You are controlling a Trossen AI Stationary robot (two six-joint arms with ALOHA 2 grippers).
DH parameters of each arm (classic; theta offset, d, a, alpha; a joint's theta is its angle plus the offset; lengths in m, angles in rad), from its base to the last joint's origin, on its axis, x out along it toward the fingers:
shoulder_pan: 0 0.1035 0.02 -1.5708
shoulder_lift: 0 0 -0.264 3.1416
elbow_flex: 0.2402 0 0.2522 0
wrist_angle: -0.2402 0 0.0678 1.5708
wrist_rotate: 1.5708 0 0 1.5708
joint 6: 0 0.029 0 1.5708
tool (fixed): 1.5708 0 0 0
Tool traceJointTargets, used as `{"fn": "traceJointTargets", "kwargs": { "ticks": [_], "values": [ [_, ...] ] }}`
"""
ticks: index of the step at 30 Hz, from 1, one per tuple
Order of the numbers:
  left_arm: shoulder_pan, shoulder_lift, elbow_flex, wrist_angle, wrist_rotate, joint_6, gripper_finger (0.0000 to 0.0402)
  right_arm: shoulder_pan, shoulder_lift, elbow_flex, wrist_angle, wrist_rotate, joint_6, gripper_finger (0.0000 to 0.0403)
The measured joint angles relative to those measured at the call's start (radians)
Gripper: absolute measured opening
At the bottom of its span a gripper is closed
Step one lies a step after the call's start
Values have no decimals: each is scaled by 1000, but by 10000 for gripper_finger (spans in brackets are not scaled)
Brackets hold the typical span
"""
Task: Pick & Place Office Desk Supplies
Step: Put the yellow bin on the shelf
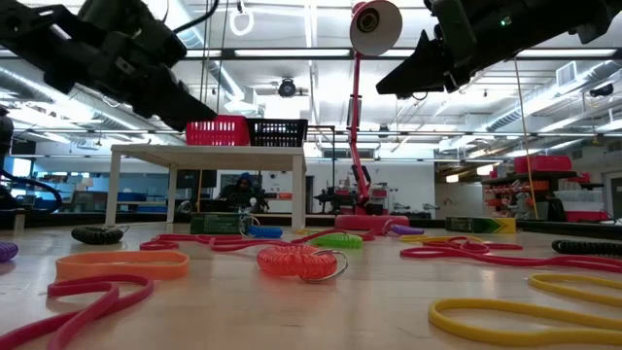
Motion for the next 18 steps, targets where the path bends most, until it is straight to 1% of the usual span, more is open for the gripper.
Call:
{"fn": "traceJointTargets", "kwargs": {
  "ticks": [5, 8, 14, 18],
  "values": [
    [-45, 152, 0, 243, 43, 29, 10, 0, 0, 0, -1, 0, 9, 21],
    [-81, 243, 0, 377, 46, 42, 6, 0, 0, 0, -2, 0, 28, 21],
    [-143, 423, 1, 564, -29, 65, 7, 0, 0, 0, -2, 0, 29, 21],
    [-161, 545, 1, 700, -67, 69, 7, 0, 0, 0, -3, 0, 31, 21]
  ]
}}
